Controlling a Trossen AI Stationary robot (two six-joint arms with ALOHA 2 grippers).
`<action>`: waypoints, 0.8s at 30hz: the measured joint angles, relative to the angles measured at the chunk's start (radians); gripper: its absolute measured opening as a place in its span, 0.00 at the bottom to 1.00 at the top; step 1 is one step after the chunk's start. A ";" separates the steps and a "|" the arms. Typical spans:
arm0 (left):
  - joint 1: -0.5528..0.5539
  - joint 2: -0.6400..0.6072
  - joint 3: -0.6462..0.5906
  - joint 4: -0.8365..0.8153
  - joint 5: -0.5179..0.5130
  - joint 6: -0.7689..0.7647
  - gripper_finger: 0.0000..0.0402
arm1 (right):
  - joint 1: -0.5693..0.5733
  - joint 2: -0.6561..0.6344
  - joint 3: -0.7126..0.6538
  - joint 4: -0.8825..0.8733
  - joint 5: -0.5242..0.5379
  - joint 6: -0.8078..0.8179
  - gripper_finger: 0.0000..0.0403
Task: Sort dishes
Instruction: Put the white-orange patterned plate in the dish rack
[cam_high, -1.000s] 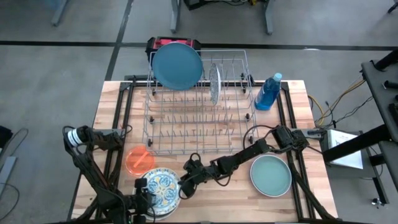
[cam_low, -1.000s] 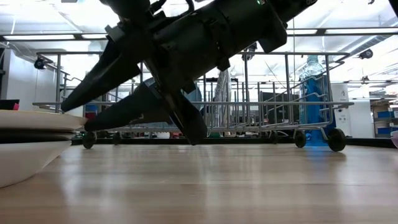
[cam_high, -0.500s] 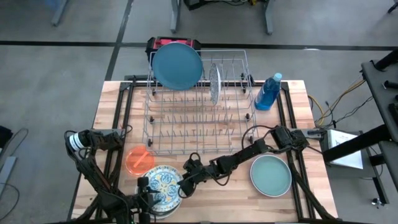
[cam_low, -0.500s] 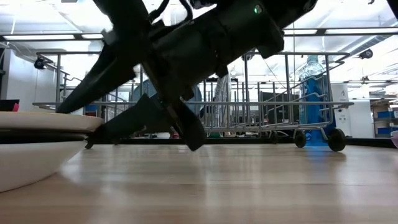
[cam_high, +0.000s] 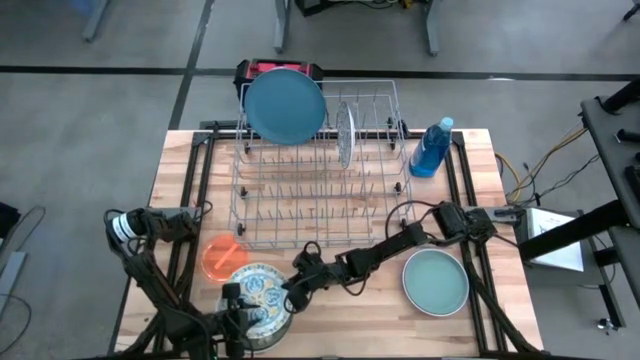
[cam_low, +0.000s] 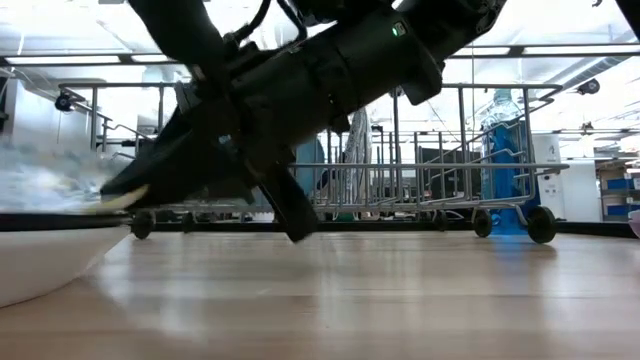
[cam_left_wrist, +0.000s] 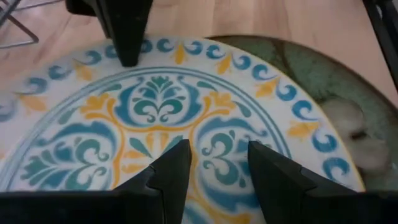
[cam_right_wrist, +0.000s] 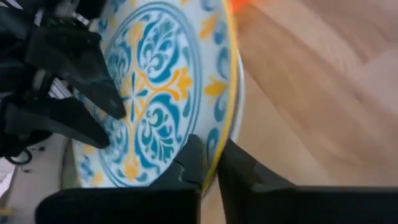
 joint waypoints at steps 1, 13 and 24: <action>-0.001 -0.003 0.009 -0.018 0.000 0.001 0.38 | 0.000 -0.002 0.000 0.000 0.003 -0.008 0.02; -0.004 -0.035 0.177 -0.294 -0.006 -0.015 0.38 | 0.005 -0.028 -0.004 -0.020 0.020 -0.037 0.01; -0.047 -0.039 0.386 -0.832 -0.120 -0.502 0.39 | 0.007 -0.029 -0.005 0.032 0.065 -0.089 0.00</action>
